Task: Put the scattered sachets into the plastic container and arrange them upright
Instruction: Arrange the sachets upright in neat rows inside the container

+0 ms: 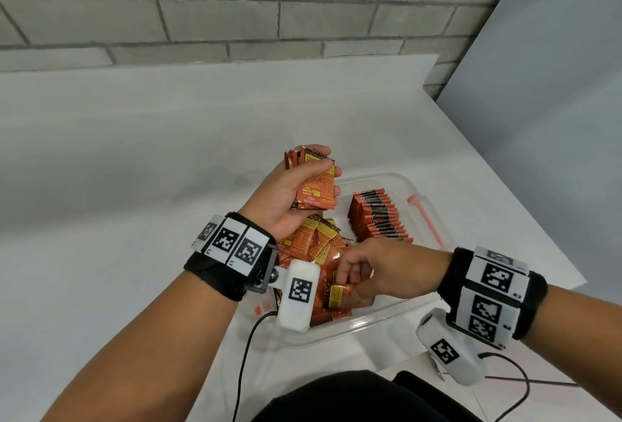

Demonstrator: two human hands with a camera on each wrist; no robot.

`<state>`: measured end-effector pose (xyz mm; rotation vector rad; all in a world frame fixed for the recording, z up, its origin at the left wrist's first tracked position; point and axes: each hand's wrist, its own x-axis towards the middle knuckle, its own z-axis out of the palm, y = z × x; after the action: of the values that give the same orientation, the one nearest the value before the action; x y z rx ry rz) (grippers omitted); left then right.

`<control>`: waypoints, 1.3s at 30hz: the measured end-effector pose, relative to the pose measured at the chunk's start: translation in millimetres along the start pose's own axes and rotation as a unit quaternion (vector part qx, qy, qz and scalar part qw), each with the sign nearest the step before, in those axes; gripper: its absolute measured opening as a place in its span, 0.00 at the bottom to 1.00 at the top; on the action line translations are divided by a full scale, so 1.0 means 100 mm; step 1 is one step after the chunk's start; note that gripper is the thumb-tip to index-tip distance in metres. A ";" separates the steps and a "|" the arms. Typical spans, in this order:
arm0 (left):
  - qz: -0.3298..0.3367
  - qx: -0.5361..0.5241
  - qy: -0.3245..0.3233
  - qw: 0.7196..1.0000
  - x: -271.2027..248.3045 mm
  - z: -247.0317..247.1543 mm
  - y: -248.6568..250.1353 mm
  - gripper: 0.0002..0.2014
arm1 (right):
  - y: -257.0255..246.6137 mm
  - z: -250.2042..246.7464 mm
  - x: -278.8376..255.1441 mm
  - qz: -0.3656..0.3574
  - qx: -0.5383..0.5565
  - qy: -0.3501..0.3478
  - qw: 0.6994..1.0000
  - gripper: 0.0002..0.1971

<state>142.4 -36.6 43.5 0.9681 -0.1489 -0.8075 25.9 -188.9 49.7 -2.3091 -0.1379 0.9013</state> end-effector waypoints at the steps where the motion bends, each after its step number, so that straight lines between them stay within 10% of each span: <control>1: 0.000 0.002 -0.008 1.000 -0.01 0.00 0.00 0.13 | 0.00 -0.05 -0.02 -0.004 0.023 0.005 1.000 0.09; 5: 0.008 0.009 -0.037 0.999 -0.01 -0.01 0.00 0.17 | -0.01 -0.30 -0.17 -0.003 0.216 0.108 0.970 0.10; 10: 0.007 0.009 -0.063 0.998 0.03 0.00 -0.01 0.30 | 0.02 -0.58 -0.31 -0.050 0.483 0.252 0.837 0.10; 15: -0.031 -0.005 -0.072 0.997 0.02 0.14 -0.05 0.24 | -0.01 -0.59 -0.25 -0.102 0.492 0.364 0.784 0.11; 18: -0.054 -0.030 -0.037 0.997 0.00 0.24 -0.04 0.26 | -0.10 -0.55 -0.24 -0.146 0.347 0.468 0.800 0.10; 24: -0.032 -0.052 -0.048 0.997 -0.01 0.29 0.00 0.16 | -0.10 -0.45 -0.25 -0.142 0.087 0.407 0.898 0.23; 39: 0.006 0.001 -0.096 0.995 0.02 0.29 -0.08 0.22 | -0.02 -0.64 -0.35 -0.064 0.309 0.389 0.866 0.06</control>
<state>126.3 -59.7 53.3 0.8908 -0.3212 -0.8892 40.9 -232.2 106.4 -1.8401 0.3029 -0.1144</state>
